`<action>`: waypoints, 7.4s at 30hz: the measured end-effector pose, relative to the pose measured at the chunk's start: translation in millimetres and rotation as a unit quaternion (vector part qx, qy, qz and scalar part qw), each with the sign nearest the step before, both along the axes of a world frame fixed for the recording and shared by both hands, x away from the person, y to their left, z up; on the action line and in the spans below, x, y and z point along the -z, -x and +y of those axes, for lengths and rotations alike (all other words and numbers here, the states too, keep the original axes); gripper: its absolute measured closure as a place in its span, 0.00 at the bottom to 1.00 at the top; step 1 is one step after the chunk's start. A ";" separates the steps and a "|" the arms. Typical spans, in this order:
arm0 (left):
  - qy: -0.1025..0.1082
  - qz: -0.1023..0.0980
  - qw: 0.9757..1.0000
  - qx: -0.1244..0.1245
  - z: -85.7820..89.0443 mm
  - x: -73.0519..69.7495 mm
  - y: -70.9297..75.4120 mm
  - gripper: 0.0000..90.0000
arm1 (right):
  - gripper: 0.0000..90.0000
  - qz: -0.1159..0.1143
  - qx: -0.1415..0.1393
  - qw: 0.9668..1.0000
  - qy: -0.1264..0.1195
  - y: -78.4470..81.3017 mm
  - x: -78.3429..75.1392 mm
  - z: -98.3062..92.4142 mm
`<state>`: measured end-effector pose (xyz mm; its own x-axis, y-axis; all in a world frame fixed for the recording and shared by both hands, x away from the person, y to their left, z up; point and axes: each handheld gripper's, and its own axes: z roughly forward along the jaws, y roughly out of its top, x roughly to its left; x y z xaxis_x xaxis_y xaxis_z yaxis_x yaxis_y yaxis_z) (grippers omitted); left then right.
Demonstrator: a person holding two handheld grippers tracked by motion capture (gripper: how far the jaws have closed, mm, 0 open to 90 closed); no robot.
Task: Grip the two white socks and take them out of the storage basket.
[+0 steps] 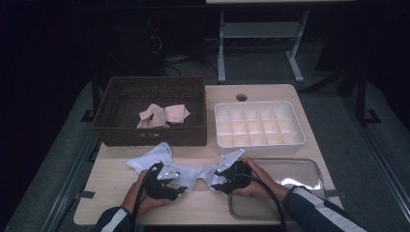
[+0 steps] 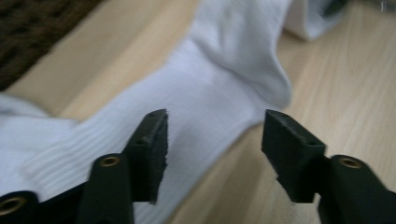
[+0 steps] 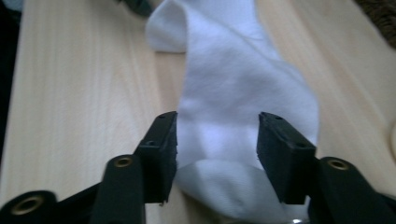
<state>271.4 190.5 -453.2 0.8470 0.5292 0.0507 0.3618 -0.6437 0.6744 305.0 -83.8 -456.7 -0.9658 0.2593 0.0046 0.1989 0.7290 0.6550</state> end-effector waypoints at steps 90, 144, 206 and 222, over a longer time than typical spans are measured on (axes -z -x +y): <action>0.056 0.035 0.996 0.064 -58.1 1.5 -55.1 0.91 | 0.54 -0.013 0.012 1.000 -0.019 15.4 -3.1 14.4; 0.058 0.051 0.996 0.046 -8.3 8.6 -13.1 0.87 | 0.93 -0.090 0.004 0.993 -0.079 23.7 -41.4 46.0; 0.107 0.004 0.994 0.007 -0.7 -18.2 -24.8 0.92 | 0.91 -0.119 0.123 0.985 -0.036 13.3 -35.0 -15.9; 0.088 0.000 0.992 -0.092 44.4 -19.7 11.1 0.41 | 0.67 -0.086 0.007 0.996 -0.017 34.4 -24.9 6.7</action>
